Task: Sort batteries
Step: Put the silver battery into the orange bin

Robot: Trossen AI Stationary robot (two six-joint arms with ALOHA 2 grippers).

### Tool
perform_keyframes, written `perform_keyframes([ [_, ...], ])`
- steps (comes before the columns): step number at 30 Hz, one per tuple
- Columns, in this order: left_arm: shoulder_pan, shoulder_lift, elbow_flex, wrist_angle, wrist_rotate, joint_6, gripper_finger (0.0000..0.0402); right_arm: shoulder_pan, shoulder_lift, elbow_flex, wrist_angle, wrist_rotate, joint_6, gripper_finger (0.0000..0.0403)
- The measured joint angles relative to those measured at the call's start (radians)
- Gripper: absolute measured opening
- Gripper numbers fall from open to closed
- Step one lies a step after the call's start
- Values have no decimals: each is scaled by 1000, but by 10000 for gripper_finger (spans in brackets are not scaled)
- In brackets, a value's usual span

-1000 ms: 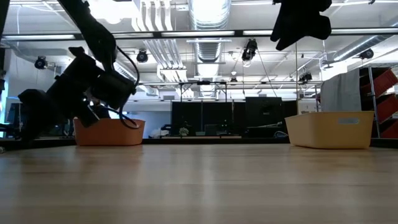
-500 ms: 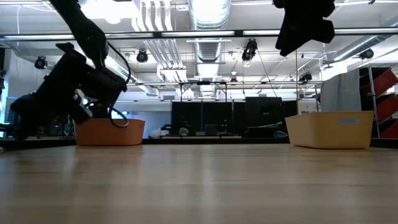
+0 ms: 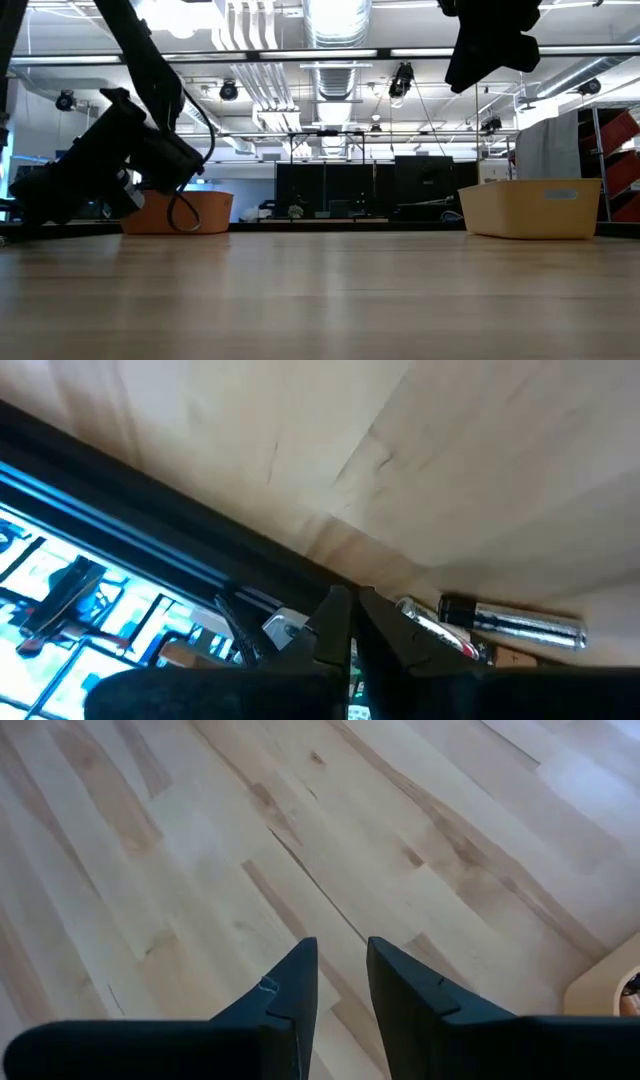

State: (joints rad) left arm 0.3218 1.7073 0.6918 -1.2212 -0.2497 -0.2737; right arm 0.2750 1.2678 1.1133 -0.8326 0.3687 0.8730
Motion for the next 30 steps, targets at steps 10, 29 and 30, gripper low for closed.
perform_keyframes([
  [10,3,100,-12,20,42,20,0,0,0,-2,0,0,18,73],
  [29,-137,118,-42,36,339,119,0,0,0,-3,0,-1,17,83],
  [30,-154,118,-42,37,357,128,0,0,0,-3,0,-1,17,81],
])
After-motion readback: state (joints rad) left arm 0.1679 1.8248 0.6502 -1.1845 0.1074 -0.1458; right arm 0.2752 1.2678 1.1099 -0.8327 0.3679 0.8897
